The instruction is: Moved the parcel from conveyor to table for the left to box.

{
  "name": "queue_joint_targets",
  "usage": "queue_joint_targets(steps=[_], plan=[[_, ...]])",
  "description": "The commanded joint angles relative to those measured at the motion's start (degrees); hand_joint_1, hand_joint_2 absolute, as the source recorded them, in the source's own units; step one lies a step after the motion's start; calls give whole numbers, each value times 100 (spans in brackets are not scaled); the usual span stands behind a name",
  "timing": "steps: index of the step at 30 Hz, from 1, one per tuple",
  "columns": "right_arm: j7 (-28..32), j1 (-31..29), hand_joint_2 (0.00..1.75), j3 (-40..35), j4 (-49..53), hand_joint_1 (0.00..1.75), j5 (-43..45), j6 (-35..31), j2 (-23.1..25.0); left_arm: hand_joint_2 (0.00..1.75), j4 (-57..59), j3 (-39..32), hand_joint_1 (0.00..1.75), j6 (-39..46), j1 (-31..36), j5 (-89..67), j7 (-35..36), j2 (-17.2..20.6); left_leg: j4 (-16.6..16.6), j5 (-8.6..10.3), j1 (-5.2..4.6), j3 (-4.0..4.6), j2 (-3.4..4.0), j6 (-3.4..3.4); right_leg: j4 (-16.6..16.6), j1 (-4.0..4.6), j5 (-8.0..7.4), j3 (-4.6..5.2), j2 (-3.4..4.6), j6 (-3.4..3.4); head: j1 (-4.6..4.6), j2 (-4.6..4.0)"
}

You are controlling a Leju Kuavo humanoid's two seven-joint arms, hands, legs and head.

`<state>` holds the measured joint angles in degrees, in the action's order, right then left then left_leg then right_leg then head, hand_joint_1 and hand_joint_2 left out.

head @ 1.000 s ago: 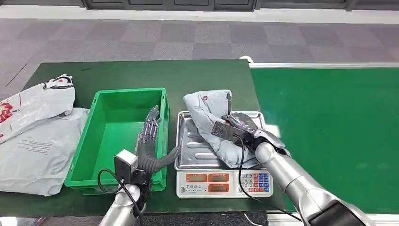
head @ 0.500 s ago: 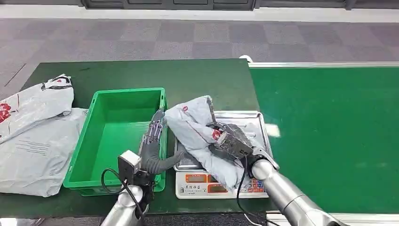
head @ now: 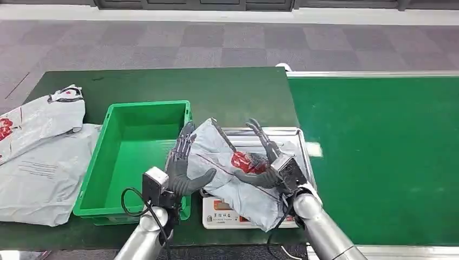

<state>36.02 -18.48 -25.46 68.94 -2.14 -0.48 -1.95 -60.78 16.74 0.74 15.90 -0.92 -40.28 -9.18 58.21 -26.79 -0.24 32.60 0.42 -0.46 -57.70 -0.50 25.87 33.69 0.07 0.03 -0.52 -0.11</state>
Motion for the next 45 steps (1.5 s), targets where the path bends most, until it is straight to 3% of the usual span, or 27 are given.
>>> queue_joint_targets(steps=[1, 6, 21, 27, 30, 31, 33, 34, 37, 43, 44, 45], plan=[[120, 212, 175, 1134, 1104, 0, -218, -440, -25, 175, 1098, -141, 0, 120, 1129, 88, 28, -38, 1, 9, 0, 16, -28, -4, -1, 0, -1, 8, -26, 0, 0, 0], [184, 339, 175, 1561, 2243, 0, -278, -608, 49, 175, 1135, 207, 0, 191, 1209, -229, 28, -50, 7, 10, -2, 27, -33, -3, -8, -2, 0, 17, -30, 1, 0, 0], [184, 339, 175, 1561, 2243, 0, -278, -608, 49, 175, 1135, 207, 0, 191, 1209, -229, 28, -50, -2, 8, 2, 14, -16, -4, 4, 1, -7, 9, -10, 2, 0, 0], [398, 741, 175, 1577, 3493, 0, -267, -877, 96, 175, 1358, 796, 0, 636, 1145, -645, 28, 158, -3, 4, -2, 12, -16, -5, 0, -3, -1, 8, -12, 1, 0, 0], [398, 861, 175, 1591, 3706, 0, -207, -816, 55, 175, 2171, 1223, 0, 929, 1462, -1173, 28, 158, -11, 6, 1, 8, -26, -5, 11, 1, -2, -2, -22, 1, 0, 0], [398, 861, 175, 1637, 3697, 0, -177, -698, 90, 175, 2804, 1458, 0, 940, 1717, -1569, 166, 109, -16, 9, 2, 6, -30, -7, 16, 1, -3, -5, -26, 1, 0, 0], [398, 844, 175, 1764, 3698, 0, -240, -526, 141, 175, 3342, 2026, 0, 844, 2017, -2405, 1086, 87, -7, 9, -1, 8, -37, -2, 6, -2, 1, -5, -34, 2, 0, 0], [393, 878, 175, 1870, 3709, 0, -323, -440, 186, 175, 3621, 2055, 0, 380, 2123, -2481, 1620, 6, -16, 17, -3, 6, -42, -3, 14, -4, -6, -10, -39, 2, 0, 0], [303, 1001, 175, 2128, 3801, 0, -491, -175, 345, 175, 3800, 2416, 0, -17, 2199, -3160, 2330, -4, -18, 23, -7, 4, -36, -1, 17, -9, -13, -11, -34, 8, 0, -2], [197, 1079, 175, 2192, 3545, 0, -659, 122, 606, 175, 3162, 2266, 0, -362, 1580, -4027, 2987, 164, -15, 1, -10, 14, -7, 9, 9, -11, -6, -43, -13, 8, -2, 0], [161, 1069, 175, 2177, 3495, 0, -618, 151, 614, 175, 3073, 2173, 5, -394, 1488, -4122, 3137, 177, -33, 15, -9, 24, 5, 6, 26, -10, -23, -30, -2, 5, 0, 0], [153, 1052, 175, 2173, 3440, 0, -610, 159, 630, 175, 2997, 2109, 63, -418, 1424, -4204, 3221, 189, -15, -5, -8, -4, -2, 11, 10, -9, 0, -62, -11, 8, 0, 0]])
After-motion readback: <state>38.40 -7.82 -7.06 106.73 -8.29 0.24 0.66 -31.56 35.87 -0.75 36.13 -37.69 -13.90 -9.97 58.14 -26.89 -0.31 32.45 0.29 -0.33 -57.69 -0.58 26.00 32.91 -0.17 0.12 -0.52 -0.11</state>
